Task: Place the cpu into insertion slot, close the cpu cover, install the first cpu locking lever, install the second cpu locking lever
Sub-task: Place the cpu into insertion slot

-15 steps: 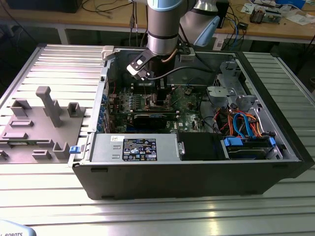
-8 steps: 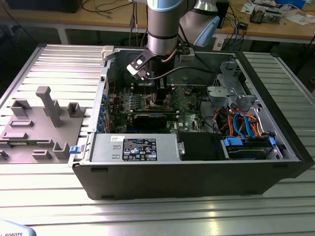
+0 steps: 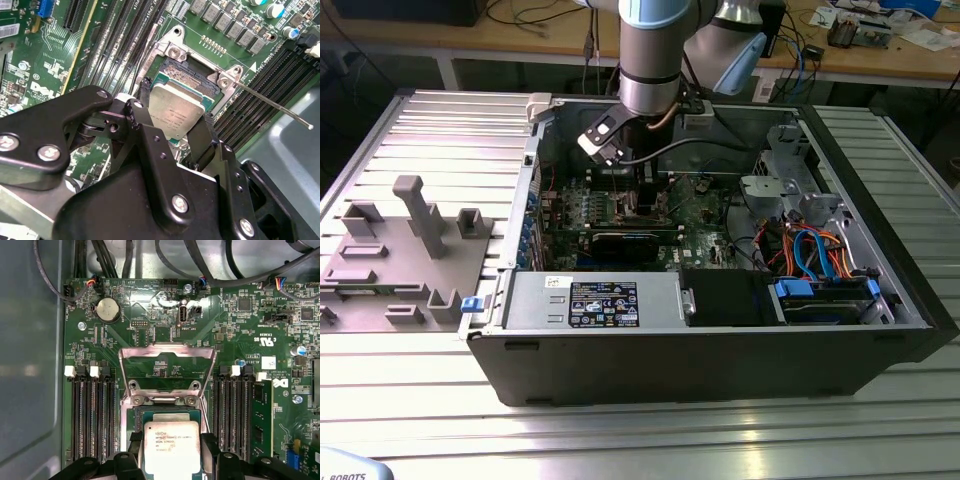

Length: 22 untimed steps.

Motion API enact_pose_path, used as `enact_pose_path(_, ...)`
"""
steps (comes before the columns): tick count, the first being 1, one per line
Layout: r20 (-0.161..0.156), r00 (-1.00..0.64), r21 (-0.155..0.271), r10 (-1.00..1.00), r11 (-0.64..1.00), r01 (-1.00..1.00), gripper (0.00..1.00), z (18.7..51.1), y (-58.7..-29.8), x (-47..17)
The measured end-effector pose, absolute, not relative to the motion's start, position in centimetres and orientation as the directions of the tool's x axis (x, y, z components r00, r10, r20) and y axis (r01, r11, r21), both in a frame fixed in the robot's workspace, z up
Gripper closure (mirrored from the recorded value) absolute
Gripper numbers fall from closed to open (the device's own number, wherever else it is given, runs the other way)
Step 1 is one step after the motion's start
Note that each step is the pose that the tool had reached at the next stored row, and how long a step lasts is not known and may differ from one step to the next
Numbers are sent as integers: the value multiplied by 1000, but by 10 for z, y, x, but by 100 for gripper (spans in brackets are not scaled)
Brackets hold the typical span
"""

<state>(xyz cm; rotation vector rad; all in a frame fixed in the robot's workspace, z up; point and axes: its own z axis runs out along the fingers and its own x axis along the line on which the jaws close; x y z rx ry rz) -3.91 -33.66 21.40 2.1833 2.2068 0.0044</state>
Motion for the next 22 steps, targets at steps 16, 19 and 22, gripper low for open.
enact_pose_path(16, -24, -6, 28, 1000, 6, 1000, 45, 204, -336, -43)
enact_pose_path(19, -24, -5, 28, 1000, 6, 1000, 45, 201, -334, -43)
enact_pose_path(22, -24, -5, 28, 1000, 6, 1000, 45, 199, -332, -43)
